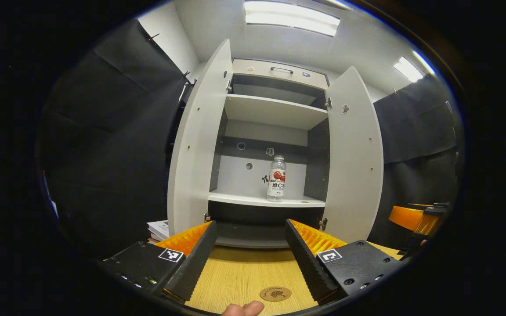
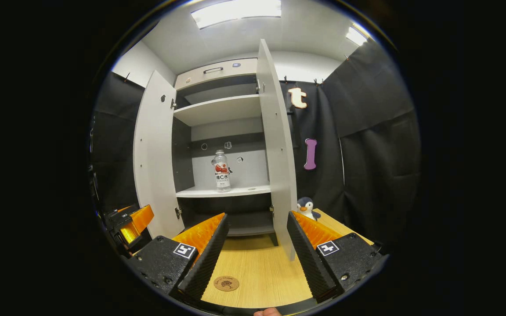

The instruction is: Grasp the bottle in the cabinet with the left hand and place it on the coaster, then close the right door with the right hand and the left door with the left hand.

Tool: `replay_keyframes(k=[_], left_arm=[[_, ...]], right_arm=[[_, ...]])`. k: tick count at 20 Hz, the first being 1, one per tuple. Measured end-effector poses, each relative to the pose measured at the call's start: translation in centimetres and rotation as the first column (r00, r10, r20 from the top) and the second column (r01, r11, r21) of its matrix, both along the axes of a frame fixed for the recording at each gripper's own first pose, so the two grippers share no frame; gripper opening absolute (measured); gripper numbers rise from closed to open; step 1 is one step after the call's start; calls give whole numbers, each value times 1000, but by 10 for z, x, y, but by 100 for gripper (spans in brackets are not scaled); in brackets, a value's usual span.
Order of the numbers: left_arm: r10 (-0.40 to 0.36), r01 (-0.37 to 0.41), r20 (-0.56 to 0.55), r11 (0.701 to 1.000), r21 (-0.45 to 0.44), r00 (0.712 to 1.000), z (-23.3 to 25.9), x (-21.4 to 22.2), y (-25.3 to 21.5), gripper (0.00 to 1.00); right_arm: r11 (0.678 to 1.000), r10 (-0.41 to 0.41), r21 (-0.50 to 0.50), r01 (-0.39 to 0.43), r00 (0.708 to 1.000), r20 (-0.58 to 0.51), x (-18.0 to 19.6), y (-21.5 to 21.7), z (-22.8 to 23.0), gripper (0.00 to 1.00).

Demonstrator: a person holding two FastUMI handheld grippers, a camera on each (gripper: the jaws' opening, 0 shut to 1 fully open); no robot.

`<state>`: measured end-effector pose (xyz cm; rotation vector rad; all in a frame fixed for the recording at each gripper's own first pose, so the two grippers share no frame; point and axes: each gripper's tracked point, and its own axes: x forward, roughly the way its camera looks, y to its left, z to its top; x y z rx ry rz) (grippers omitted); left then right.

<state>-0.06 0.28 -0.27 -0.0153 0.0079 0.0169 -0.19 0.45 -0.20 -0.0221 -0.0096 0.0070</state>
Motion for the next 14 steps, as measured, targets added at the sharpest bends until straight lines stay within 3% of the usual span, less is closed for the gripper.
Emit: replay_keyframes(k=[2, 3, 4, 6, 7, 8, 9, 14], left_arm=[[3, -3, -2, 1000, -2, 1000, -1, 0, 1, 94], [4, -4, -5, 1000, -2, 1000, -2, 0, 1, 99], [6, -6, -8, 1000, -2, 1000, -3, -1, 2, 94], [10, -10, -12, 1000, -6, 1000, -4, 0, 2, 99], [10, -10, -13, 1000, -8, 1000, -4, 0, 2, 94], [10, -10, -15, 1000, -9, 1000, -5, 0, 2, 99], [10, -10, -17, 1000, -9, 1000, -5, 0, 2, 94], [18, -18, -20, 1000, -6, 1000, -5, 1, 3, 95]], right_arm=[[1000, 2, -2, -2, 1000, -6, 1, 1, -3, 82], [1000, 1, -5, -1, 1000, -10, 2, 1, -4, 82], [1000, 0, -7, 0, 1000, -13, 2, 0, -4, 82], [1000, -1, -8, 1, 1000, -13, 1, 0, -4, 83], [1000, -2, -10, 2, 1000, -14, 2, 0, -4, 83], [1000, -3, -11, 3, 1000, -15, 2, 0, -5, 82], [1000, -2, -10, 2, 1000, -15, 2, 1, -4, 82], [1000, -1, -8, 1, 1000, -26, 4, 1, -5, 82]])
